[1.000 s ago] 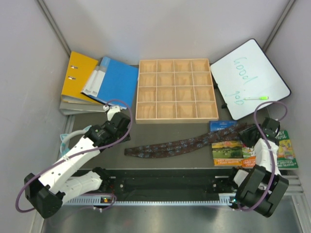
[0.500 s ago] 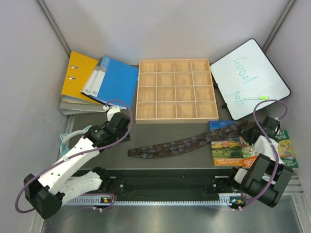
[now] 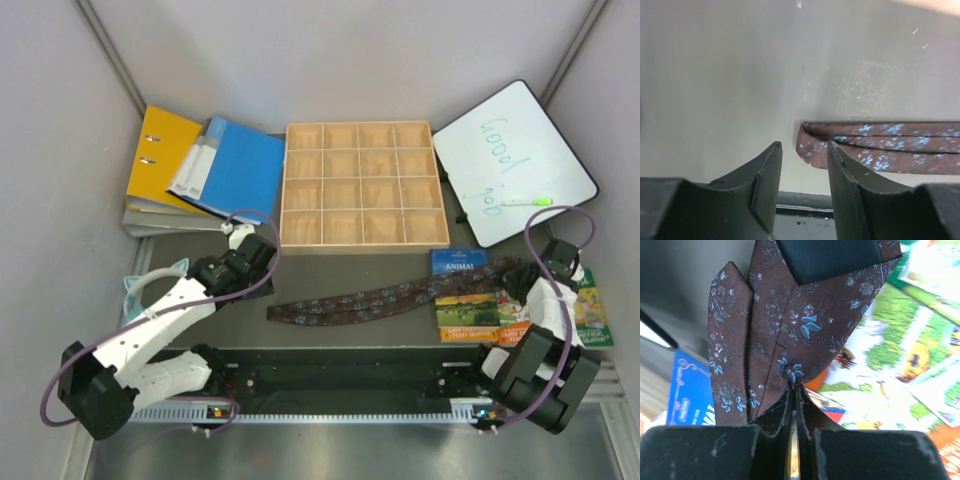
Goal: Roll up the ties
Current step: Flatten out the tie at the center of the board.
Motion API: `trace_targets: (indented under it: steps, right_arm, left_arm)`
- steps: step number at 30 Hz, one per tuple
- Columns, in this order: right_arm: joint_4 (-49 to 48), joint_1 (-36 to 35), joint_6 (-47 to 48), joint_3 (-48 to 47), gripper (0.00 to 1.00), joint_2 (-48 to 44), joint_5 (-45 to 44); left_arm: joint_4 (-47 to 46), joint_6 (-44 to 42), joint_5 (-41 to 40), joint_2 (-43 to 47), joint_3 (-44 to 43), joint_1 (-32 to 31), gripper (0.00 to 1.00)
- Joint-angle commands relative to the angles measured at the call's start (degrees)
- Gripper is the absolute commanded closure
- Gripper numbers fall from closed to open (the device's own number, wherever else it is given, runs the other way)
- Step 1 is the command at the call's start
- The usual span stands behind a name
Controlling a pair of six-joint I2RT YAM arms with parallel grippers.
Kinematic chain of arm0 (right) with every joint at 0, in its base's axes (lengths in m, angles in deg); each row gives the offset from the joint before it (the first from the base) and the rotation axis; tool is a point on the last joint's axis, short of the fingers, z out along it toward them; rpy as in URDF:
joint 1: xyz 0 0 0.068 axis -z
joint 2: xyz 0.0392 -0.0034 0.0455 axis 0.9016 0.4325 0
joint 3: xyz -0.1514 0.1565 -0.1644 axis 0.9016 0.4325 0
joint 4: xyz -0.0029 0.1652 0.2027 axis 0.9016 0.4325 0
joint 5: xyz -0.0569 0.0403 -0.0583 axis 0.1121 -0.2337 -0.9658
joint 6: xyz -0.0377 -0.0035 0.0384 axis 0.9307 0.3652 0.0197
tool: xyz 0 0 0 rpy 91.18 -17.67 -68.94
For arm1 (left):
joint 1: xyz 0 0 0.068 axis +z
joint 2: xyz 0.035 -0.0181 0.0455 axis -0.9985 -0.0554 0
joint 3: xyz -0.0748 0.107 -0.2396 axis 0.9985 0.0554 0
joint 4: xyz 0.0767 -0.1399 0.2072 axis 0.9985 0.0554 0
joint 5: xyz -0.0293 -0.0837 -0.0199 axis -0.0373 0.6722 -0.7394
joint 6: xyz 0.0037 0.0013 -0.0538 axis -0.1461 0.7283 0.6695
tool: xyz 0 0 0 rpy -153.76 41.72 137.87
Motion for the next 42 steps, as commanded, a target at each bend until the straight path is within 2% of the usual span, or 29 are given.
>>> trace_targets:
  steps: [1,8,17,24,26,27,28,30,32,35,38,42]
  right_arm:
    - [3.37,0.9,1.38,-1.06,1.0,-3.03,-5.92]
    - [4.43,0.9,1.47,0.53,1.0,-6.29,-3.82]
    - [4.17,0.99,1.29,0.79,1.0,-5.85,-3.12]
    - [3.11,0.99,-0.37,0.97,1.0,-4.45,0.22]
    - [3.72,0.99,-0.64,-0.34,0.76,-3.22,1.72]
    - [4.08,0.99,-1.16,-0.79,0.53,-3.04,1.63]
    - [4.51,0.99,-1.34,-1.49,0.43,-3.21,0.06]
    - [5.75,0.99,-1.61,-2.02,0.31,-4.26,-1.53]
    - [6.54,0.99,-1.96,-2.11,0.28,-5.84,-2.58]
    - [6.98,0.99,-3.19,-1.93,0.27,-7.16,-2.15]
    - [6.98,0.99,-3.89,-2.02,0.28,-8.04,-1.71]
    - [6.02,0.99,-5.03,-2.81,0.3,-8.22,-0.57]
  left_arm:
    - [-5.58,3.94,4.95,-1.75,4.72,0.23,0.55]
    - [-13.84,2.36,10.58,-2.8,9.65,0.23,0.5]
    - [-16.23,3.85,10.84,-6.94,13.16,0.23,0.54]
    - [-15.8,5.43,8.65,-3.69,14.84,0.23,0.55]
    - [-15.53,5.44,7.33,-2.46,14.75,0.23,0.52]
    - [-14.14,5.44,6.63,-2.11,14.49,0.23,0.5]
    - [-13.34,5.78,4.97,-1.67,13.7,0.23,0.49]
    - [-11.84,5.96,4.17,-0.97,13.08,0.23,0.47]
    - [-10.96,6.84,3.03,0.53,12.82,0.32,0.47]
    - [-9.2,9.3,1.09,3.6,13.6,0.23,0.52]
    - [-10.6,10.79,2.22,6.85,15.97,0.23,0.59]
    - [-14.29,11.06,5.12,7.83,19.23,0.23,0.6]
